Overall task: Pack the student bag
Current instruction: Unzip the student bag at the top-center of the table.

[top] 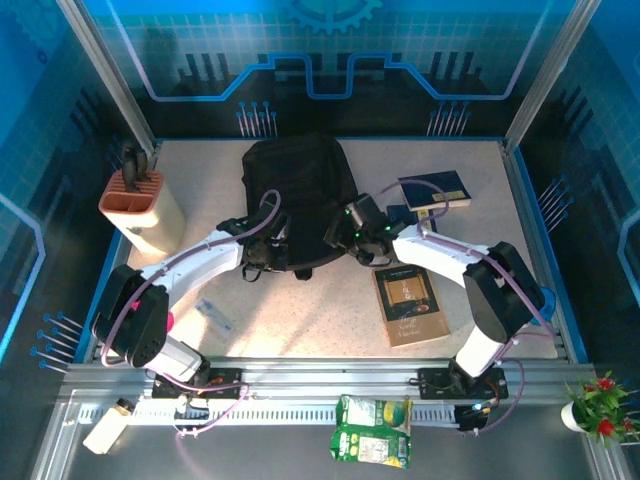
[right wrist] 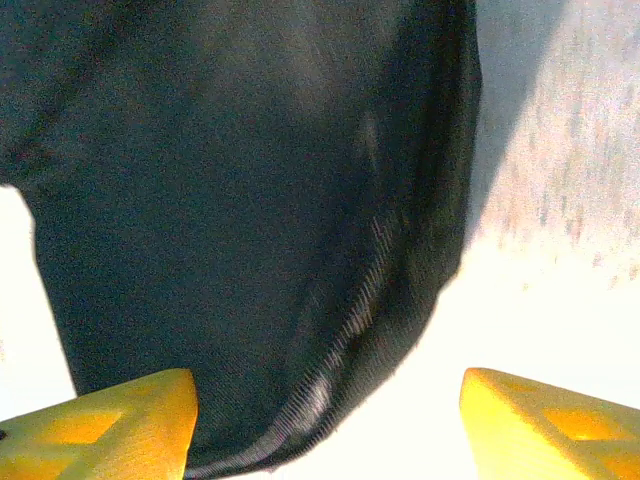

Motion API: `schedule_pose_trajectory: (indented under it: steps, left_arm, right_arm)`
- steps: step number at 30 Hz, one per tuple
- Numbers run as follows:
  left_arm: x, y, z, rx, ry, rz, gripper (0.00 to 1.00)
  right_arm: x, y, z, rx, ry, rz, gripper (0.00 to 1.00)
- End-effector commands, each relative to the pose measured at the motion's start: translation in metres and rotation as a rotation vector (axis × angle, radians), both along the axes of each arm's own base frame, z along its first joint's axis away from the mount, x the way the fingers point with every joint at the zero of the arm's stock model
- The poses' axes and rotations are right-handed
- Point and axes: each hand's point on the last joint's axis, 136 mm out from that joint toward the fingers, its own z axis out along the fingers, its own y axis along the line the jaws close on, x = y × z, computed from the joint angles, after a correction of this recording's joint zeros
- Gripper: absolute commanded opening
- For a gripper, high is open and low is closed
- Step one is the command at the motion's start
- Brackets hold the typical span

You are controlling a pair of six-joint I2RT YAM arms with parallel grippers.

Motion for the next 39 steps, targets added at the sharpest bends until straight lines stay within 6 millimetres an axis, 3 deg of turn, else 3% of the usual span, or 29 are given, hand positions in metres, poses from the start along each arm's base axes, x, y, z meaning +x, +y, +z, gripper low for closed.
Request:
schedule_pose_trajectory:
  steps: [1,4,11,19,28,32,37,39]
  left_arm:
    - [0.002,-0.007,0.007,-0.030,-0.016,-0.024,0.00]
    - [0.001,-0.004,0.007,-0.023,-0.015,-0.022,0.00]
    - [-0.003,0.006,0.013,0.023,-0.011,-0.004,0.00]
    - [-0.001,0.046,0.027,0.217,-0.021,0.082,0.00]
    - [0.014,0.054,0.015,0.265,-0.004,0.112,0.00]
    - [0.025,0.036,0.022,0.181,-0.021,0.083,0.00]
    - [0.030,-0.021,0.052,-0.103,-0.083,-0.055,0.00]
    - [0.031,-0.031,0.065,-0.153,-0.115,-0.078,0.00]
  right_arm:
    - [-0.011,0.009,-0.018,0.040,0.094,-0.119,0.70]
    - [-0.003,0.022,-0.021,0.064,0.067,-0.104,0.59]
    - [0.007,0.021,-0.032,0.008,0.052,-0.107,0.42]
    - [0.019,-0.018,-0.019,-0.159,-0.050,-0.157,0.22]
    - [0.031,-0.040,-0.012,-0.234,-0.088,-0.177,0.16]
    - [0.034,-0.044,-0.011,-0.236,-0.092,-0.175,0.15]
    - [0.034,-0.028,-0.005,-0.108,-0.084,-0.115,0.21]
    - [0.030,-0.025,0.000,-0.077,-0.074,-0.111,0.26]
